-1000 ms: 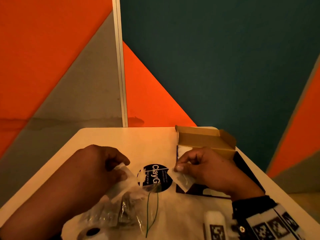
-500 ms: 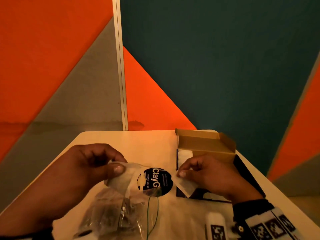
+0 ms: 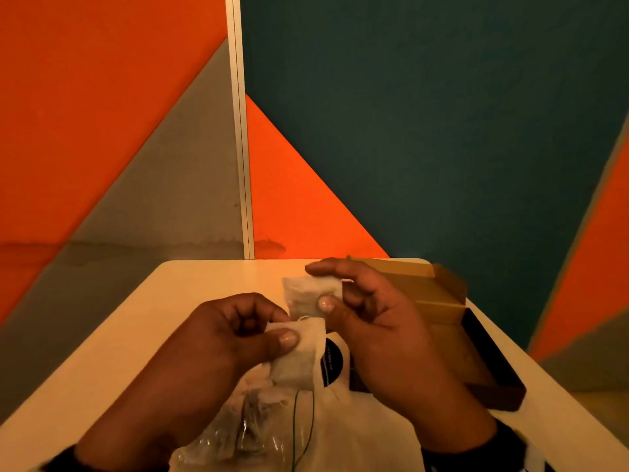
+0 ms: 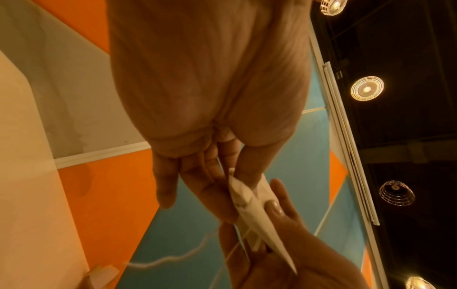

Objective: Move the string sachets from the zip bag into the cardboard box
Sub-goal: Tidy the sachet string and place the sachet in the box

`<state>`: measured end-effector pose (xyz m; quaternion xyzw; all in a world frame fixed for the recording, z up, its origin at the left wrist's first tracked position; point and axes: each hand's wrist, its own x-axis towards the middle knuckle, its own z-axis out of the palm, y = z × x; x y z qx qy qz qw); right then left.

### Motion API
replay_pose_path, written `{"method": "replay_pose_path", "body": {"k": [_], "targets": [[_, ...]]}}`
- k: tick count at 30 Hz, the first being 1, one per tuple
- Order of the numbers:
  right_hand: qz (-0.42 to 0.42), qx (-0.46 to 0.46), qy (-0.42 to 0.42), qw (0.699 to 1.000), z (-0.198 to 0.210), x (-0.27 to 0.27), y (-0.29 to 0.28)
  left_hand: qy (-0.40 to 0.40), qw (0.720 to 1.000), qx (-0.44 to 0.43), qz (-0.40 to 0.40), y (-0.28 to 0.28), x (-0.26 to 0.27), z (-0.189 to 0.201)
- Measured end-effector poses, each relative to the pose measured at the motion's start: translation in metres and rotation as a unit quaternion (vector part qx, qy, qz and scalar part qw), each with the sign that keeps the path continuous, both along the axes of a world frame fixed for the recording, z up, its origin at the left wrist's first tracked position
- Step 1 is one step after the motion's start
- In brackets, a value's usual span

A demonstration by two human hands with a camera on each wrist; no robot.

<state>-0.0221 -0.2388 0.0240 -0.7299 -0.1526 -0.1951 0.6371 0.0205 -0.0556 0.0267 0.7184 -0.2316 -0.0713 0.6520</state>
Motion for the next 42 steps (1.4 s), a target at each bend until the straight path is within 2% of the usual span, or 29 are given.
{"method": "replay_pose_path", "body": {"k": [6, 10, 14, 26, 33, 36, 39, 40, 42], "targets": [[0.040, 0.064, 0.063, 0.995, -0.002, -0.001, 0.003, -0.027, 0.996, -0.052, 0.073, -0.009, 0.002, -0.005], [0.037, 0.038, 0.067, 0.996, -0.002, -0.001, 0.001, -0.035, 0.991, -0.068, 0.106, -0.012, 0.000, -0.005], [0.057, 0.017, 0.107, 0.992, -0.005, 0.002, 0.003, -0.038, 0.988, -0.075, 0.128, -0.015, -0.001, -0.005], [0.050, 0.037, 0.144, 0.988, -0.012, 0.008, 0.009, -0.010, 0.979, -0.132, 0.153, -0.022, 0.001, -0.015], [-0.012, -0.004, 0.139, 0.990, -0.020, 0.014, 0.002, -0.023, 0.978, -0.139, 0.152, -0.022, 0.003, -0.015], [-0.018, -0.006, 0.142, 0.990, -0.019, 0.015, -0.004, -0.034, 0.990, -0.097, 0.097, -0.014, 0.005, -0.013], [-0.059, -0.011, 0.146, 0.987, -0.018, 0.018, -0.014, -0.075, 0.997, 0.031, 0.019, 0.006, 0.013, -0.014], [-0.073, -0.007, 0.151, 0.986, -0.018, 0.021, -0.019, -0.108, 0.989, 0.102, 0.009, 0.012, 0.016, -0.015], [-0.113, -0.001, 0.152, 0.982, -0.019, 0.025, -0.034, -0.162, 0.954, 0.251, -0.021, 0.020, 0.021, -0.021]]}}
